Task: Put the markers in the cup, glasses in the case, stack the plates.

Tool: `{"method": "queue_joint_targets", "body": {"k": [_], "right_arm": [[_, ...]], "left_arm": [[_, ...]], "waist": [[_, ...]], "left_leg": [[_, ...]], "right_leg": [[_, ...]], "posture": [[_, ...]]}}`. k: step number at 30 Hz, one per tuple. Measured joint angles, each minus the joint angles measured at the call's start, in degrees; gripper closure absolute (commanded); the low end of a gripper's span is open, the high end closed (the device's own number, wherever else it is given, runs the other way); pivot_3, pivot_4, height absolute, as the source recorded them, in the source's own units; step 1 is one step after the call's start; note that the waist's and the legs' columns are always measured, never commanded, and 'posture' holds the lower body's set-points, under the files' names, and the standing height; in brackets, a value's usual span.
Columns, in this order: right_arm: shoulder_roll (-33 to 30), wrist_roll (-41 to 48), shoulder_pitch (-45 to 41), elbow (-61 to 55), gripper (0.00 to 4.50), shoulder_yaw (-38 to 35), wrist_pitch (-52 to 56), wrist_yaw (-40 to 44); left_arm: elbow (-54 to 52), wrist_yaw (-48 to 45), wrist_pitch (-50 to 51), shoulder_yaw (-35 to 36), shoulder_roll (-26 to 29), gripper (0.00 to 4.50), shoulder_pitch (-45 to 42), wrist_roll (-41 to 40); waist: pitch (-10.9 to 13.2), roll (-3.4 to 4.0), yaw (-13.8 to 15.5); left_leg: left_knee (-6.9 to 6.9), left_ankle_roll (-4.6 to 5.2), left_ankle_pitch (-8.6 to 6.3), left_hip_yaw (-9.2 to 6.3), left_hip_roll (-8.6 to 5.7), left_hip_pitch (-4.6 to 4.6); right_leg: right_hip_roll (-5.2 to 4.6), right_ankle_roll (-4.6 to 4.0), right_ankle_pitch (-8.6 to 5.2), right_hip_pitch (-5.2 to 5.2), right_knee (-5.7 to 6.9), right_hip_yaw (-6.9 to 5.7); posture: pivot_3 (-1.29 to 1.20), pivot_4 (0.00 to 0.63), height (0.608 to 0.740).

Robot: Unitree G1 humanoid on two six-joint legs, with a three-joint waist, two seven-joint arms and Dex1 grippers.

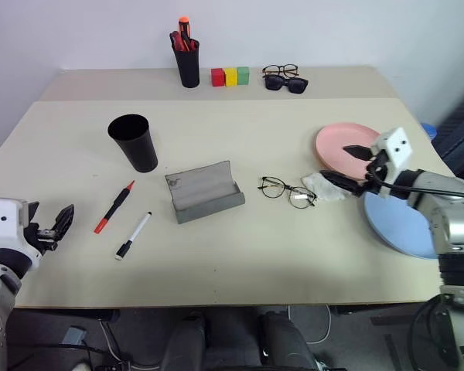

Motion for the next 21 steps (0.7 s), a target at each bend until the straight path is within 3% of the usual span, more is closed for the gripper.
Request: {"method": "queue_joint_targets", "body": {"k": [1, 3, 8, 13, 21], "right_arm": [[1.86, 0.09, -0.02, -2.3, 0.0, 1.45, 1.25, -0.81], [5.2, 0.26, -0.25, -5.84, 0.0, 4.49, 3.51, -2.16], [11.99, 1.34, -0.48, -14.15, 0.0, 10.13, 8.03, -5.5], [19.61, 1.26, -1.33, -20.51, 0.0, 16.34, 9.85, -9.69], [22.0, -0.45, 0.12, -22.03, 0.0, 20.29, 10.05, -12.71]], "left_arm": [[-0.34, 1.11, 2.25, -0.81, 0.17, 0.67, -1.5, -0.13], [-0.3, 3.37, 6.93, -2.1, 0.35, 0.02, -4.82, -0.21], [1.88, 7.41, 16.9, -7.8, 3.55, 0.02, -13.82, 1.37], [10.88, 9.63, 32.89, -12.94, 4.29, 0.02, -29.19, 0.64], [22.61, 7.92, 40.2, -22.41, 4.1, 0.02, -39.23, 1.84]], "waist": [[0.0, 0.01, 0.0], [0.0, 0.0, 0.01], [0.0, -0.01, 0.19], [0.0, -0.04, -0.06], [0.0, -0.06, -0.11]], "left_leg": [[0.0, 0.0, 0.0, -0.02, 0.0, 0.01], [0.02, 0.0, 0.0, -0.05, -0.01, 0.0], [0.01, -0.01, 0.0, -0.13, -0.04, -0.05], [0.04, -0.07, 0.04, -0.22, -0.12, -0.06], [0.02, -0.19, 0.11, -0.22, -0.13, -0.16]], "right_leg": [[0.0, 0.0, 0.0, 0.01, 0.01, 0.0], [0.1, 0.01, 0.01, -0.01, 0.05, -0.02], [0.16, 0.02, 0.01, -0.05, 0.06, -0.05], [0.3, 0.02, 0.02, -0.11, 0.19, -0.1], [0.3, 0.01, 0.02, -0.3, 0.33, -0.08]], "posture": [[0.0, 0.15, 0.74], [0.0, 0.15, 0.74], [0.0, 0.15, 0.74], [0.0, 0.15, 0.74], [0.0, 0.15, 0.74]]}}
